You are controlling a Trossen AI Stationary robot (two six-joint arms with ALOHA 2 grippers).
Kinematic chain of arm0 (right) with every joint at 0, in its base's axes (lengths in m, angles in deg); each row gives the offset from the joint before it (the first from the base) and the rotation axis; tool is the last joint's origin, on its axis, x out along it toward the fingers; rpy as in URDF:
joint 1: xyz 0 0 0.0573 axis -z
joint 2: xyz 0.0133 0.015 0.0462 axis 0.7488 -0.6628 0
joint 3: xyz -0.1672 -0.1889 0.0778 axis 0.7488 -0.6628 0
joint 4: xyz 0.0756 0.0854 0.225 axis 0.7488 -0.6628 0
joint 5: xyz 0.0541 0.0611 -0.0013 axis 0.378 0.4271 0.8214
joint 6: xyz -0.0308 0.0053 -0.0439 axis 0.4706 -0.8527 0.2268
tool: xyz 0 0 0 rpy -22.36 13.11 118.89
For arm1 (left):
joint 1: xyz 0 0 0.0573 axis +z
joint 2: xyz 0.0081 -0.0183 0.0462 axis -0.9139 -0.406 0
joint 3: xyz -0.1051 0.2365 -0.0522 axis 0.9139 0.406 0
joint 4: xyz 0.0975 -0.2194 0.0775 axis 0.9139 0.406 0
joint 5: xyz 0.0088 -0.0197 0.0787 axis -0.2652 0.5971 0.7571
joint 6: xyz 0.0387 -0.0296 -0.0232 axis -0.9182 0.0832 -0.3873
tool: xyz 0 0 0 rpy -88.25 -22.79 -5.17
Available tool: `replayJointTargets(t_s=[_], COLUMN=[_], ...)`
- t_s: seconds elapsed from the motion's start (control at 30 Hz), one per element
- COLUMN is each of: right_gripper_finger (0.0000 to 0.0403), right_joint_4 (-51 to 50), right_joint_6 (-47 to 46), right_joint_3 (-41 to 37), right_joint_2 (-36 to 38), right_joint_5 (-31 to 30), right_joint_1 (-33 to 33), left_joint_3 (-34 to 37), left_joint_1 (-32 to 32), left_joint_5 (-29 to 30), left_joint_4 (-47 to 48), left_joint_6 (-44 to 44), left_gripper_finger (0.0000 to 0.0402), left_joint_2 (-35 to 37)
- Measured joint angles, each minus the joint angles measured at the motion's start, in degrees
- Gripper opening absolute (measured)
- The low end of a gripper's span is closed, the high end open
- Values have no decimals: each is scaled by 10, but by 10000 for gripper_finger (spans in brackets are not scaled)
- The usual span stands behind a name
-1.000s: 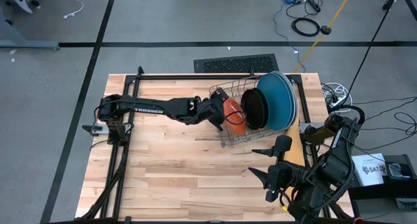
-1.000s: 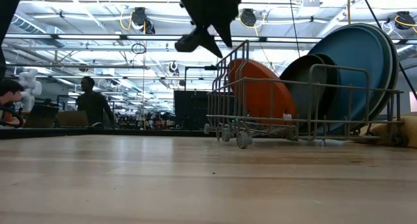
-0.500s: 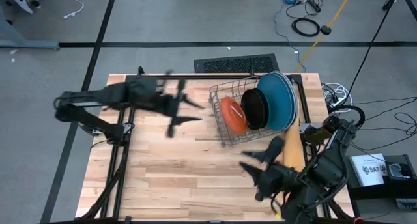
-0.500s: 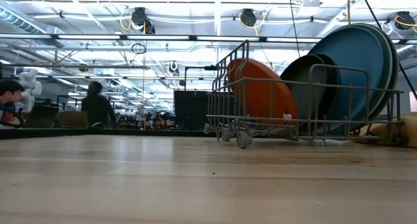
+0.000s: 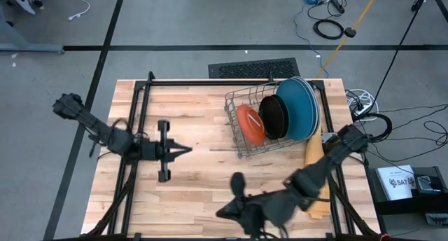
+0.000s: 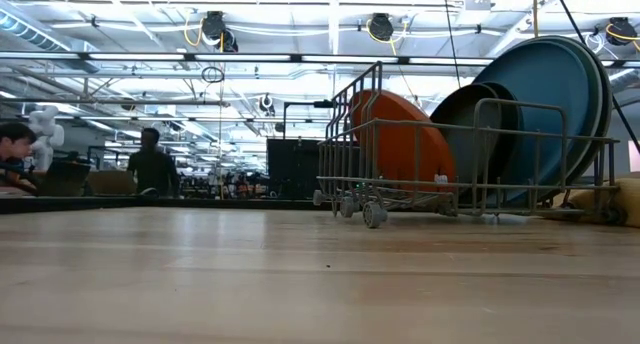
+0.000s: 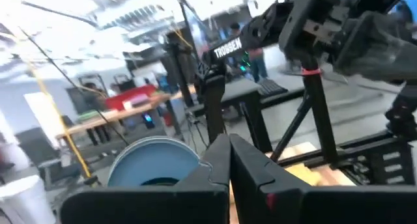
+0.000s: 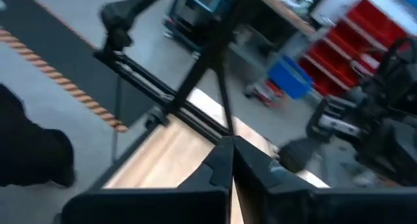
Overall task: Sort dishes
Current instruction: Return to Home Position
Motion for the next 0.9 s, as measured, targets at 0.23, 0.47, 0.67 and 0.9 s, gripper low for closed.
replayJointTargets(t_s=[0.23,0.47,0.67,0.9], right_gripper_finger=[1,1,0,0], right_joint_4=[173,402,570,497], right_joint_6=[-49,-79,-97,-89], right_joint_3=[-186,-519,-842,-984], right_joint_2=[14,267,569,800], right_joint_5=[121,52,10,3], right_joint_1=[66,68,45,40], left_joint_3=[142,190,205,206], left_joint_1=[-29,-26,-18,8], left_joint_5=[79,107,81,30], left_joint_4=[-187,-166,-35,143], left_joint_6=[-13,12,100,191], left_gripper_finger=[2,1,0,0], left_joint_2=[10,53,119,211])
